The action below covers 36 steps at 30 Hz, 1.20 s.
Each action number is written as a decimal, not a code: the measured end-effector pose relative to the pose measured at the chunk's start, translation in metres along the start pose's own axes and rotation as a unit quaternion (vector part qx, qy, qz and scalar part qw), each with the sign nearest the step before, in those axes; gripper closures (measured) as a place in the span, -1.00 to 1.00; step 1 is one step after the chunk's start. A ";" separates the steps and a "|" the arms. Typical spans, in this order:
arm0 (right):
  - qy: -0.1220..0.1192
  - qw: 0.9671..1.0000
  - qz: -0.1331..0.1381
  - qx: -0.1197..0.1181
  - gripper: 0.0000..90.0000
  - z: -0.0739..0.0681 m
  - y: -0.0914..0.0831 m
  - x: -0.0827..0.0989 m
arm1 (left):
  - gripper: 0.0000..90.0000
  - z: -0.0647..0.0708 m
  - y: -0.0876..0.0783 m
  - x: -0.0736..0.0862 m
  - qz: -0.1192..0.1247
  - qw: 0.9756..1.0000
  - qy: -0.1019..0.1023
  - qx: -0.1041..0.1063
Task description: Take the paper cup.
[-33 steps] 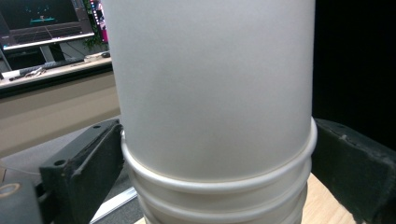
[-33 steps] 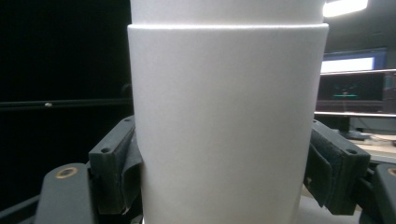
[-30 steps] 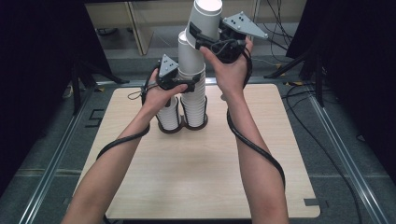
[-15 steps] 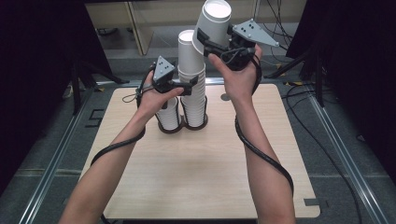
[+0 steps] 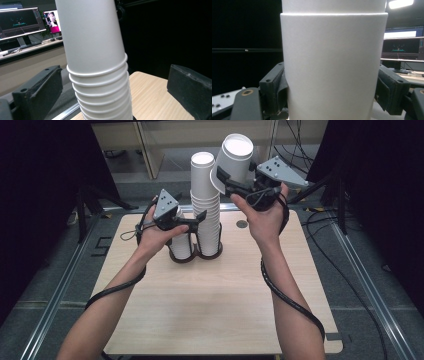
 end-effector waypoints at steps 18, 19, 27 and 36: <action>0.008 0.999 -0.041 -0.020 -0.49 -0.015 -0.033 0.049 | -1.00 0.031 -0.043 0.021 -0.005 0.999 0.015 0.034; 0.009 0.999 -0.045 -0.022 -0.49 -0.016 -0.035 0.053 | -1.00 0.033 -0.044 0.023 -0.005 0.999 0.015 0.034; 0.018 0.997 -0.064 -0.037 -0.49 -0.027 -0.047 0.076 | -1.00 0.040 -0.057 0.037 -0.015 0.999 0.015 0.046; 0.031 0.994 -0.090 -0.054 -0.50 -0.041 -0.064 0.104 | -1.00 0.047 -0.070 0.054 -0.026 0.998 0.014 0.053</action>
Point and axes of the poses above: each handheld gripper's, and its own axes: y roughly forward along the jaws, x roughly out of its underside, z roughly to its right, the point moved 3 cm from there along y, roughly forward along the jaws, and after that the axes turned 7 degrees about -y, right-handed, at the moved point
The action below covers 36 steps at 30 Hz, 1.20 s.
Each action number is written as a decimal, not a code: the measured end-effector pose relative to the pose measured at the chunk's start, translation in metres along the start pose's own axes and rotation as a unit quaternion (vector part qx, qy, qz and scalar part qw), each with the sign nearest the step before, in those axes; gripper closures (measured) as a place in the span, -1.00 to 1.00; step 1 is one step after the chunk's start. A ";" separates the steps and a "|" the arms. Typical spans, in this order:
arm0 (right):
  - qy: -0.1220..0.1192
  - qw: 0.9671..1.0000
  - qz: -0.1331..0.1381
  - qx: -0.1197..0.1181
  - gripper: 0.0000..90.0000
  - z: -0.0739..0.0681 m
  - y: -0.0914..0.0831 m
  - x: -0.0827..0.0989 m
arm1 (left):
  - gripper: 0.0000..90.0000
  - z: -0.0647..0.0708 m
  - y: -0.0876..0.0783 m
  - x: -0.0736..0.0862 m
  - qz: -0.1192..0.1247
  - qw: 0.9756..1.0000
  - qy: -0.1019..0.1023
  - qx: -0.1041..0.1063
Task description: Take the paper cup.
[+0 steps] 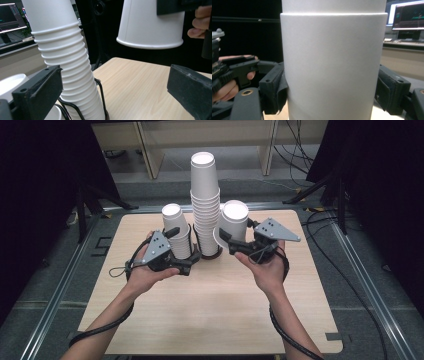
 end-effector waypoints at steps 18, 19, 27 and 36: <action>0.025 0.998 -0.042 -0.032 -0.50 -0.030 -0.019 0.078 | -1.00 0.027 -0.032 0.068 -0.036 0.999 -0.024 0.019; 0.026 0.998 -0.050 -0.033 -0.50 -0.032 -0.021 0.082 | -1.00 0.029 -0.034 0.072 -0.039 0.999 -0.025 0.021; 0.041 0.996 -0.064 -0.050 -0.50 -0.047 -0.026 0.112 | -1.00 0.046 -0.045 0.105 -0.055 0.997 -0.037 0.031; 0.036 0.995 -0.078 -0.051 -0.50 -0.055 -0.027 0.123 | -1.00 0.048 -0.047 0.117 -0.065 0.996 -0.057 0.030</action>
Point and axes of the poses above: each handheld gripper's, and its own axes: y roughly forward along the jaws, x roughly out of its underside, z roughly to its right, the point moved 3 cm from there along y, roughly forward along the jaws, and after that the axes turned 7 degrees about -y, right-handed, at the moved point
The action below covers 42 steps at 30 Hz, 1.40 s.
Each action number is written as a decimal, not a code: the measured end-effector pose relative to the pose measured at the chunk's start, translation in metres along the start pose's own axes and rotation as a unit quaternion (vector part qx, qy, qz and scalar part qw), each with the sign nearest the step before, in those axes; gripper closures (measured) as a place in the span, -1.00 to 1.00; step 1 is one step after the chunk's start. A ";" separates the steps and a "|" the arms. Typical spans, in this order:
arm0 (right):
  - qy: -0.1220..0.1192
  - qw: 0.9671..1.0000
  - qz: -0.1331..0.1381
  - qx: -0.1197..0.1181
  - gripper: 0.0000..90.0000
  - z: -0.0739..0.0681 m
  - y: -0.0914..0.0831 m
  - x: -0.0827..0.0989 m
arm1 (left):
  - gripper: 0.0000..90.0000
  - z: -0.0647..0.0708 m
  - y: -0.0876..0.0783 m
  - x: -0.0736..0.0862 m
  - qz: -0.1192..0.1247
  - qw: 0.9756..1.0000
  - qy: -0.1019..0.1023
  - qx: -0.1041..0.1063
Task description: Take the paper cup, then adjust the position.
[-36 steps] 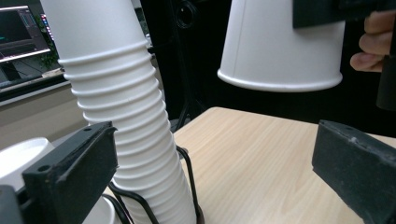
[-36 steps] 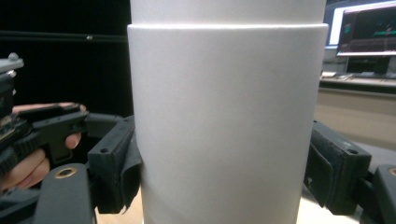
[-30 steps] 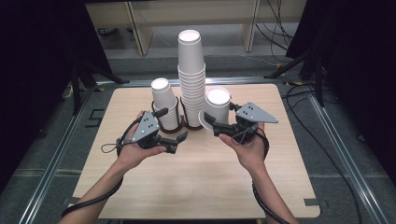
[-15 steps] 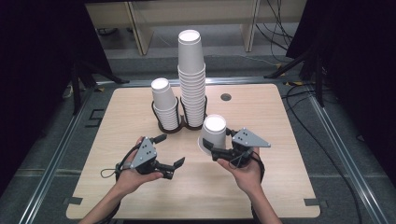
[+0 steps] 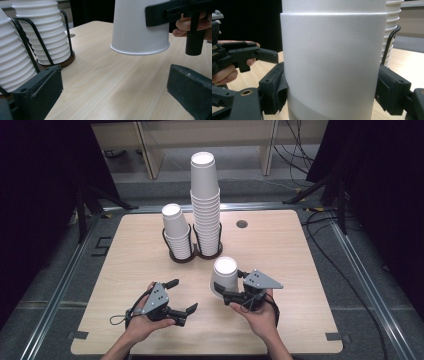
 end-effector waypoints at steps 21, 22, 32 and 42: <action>0.017 0.999 -0.001 -0.031 -0.50 -0.004 0.006 -0.001 | -0.98 0.011 0.020 -0.008 -0.016 0.998 -0.015 0.054; 0.009 0.999 -0.003 -0.033 -0.50 -0.004 0.005 -0.002 | -0.98 0.012 0.021 -0.008 -0.016 0.998 -0.013 0.057; 0.003 0.998 -0.018 -0.058 -0.50 -0.012 0.013 -0.001 | -0.99 0.013 0.031 -0.005 -0.029 0.998 -0.020 0.061; 0.000 0.997 -0.023 -0.075 -0.50 -0.020 0.021 -0.001 | -0.95 0.014 0.039 -0.006 -0.030 0.997 -0.021 0.072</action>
Point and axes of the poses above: each handheld gripper's, and its own axes: y roughly forward along the jaws, x roughly out of its underside, z roughly to its right, the point moved 3 cm from there along y, roughly forward along the jaws, and after that the axes turned 7 degrees about -y, right-handed, at the moved point
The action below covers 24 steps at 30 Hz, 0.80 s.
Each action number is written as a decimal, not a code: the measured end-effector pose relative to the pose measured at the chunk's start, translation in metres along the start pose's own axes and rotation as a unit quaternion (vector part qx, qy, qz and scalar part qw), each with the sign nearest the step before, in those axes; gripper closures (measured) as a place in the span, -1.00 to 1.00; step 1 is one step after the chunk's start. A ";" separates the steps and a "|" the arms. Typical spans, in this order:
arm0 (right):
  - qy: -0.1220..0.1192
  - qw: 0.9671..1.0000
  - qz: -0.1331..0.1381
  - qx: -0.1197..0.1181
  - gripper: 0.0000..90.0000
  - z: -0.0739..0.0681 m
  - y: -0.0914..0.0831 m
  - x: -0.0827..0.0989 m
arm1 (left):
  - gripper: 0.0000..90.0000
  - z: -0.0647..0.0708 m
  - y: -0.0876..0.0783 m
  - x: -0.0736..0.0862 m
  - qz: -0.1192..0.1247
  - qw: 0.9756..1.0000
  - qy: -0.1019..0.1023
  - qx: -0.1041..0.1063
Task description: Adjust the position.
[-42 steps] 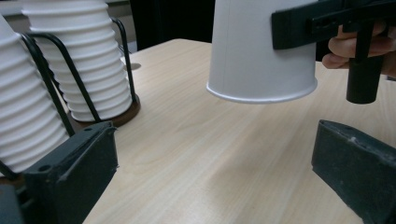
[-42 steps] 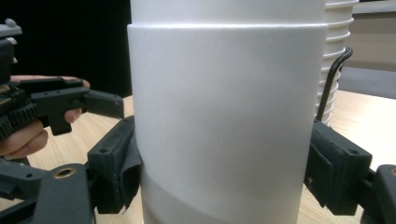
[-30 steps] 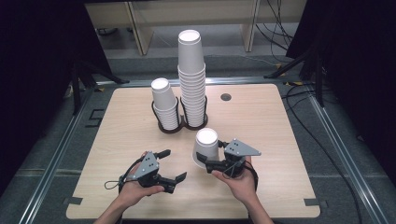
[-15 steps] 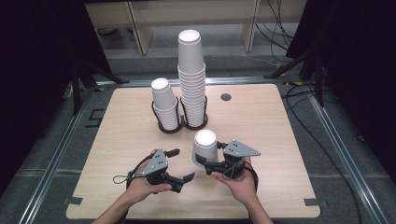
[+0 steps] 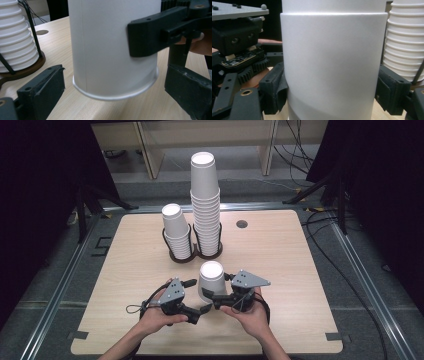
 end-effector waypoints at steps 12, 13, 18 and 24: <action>-0.007 1.000 0.004 -0.004 -0.50 -0.003 0.006 0.002 | -0.94 0.002 0.008 -0.001 -0.012 1.000 0.007 -0.002; -0.002 1.000 0.001 -0.006 -0.50 -0.004 0.006 0.002 | -0.94 0.002 0.009 -0.001 -0.012 1.000 0.008 -0.003; 0.000 1.000 -0.001 -0.013 -0.50 -0.005 0.006 0.001 | -0.95 0.003 0.012 -0.002 -0.004 1.000 0.004 0.001; -0.008 1.000 0.003 -0.009 -0.50 -0.006 0.009 0.001 | -0.98 0.002 0.014 -0.002 -0.017 1.000 0.009 -0.003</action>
Point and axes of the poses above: each handheld gripper's, and its own axes: y roughly forward along the jaws, x roughly out of its underside, z roughly to its right, the point moved 3 cm from there along y, roughly forward along the jaws, and after that the axes turned 7 degrees about -y, right-handed, at the moved point
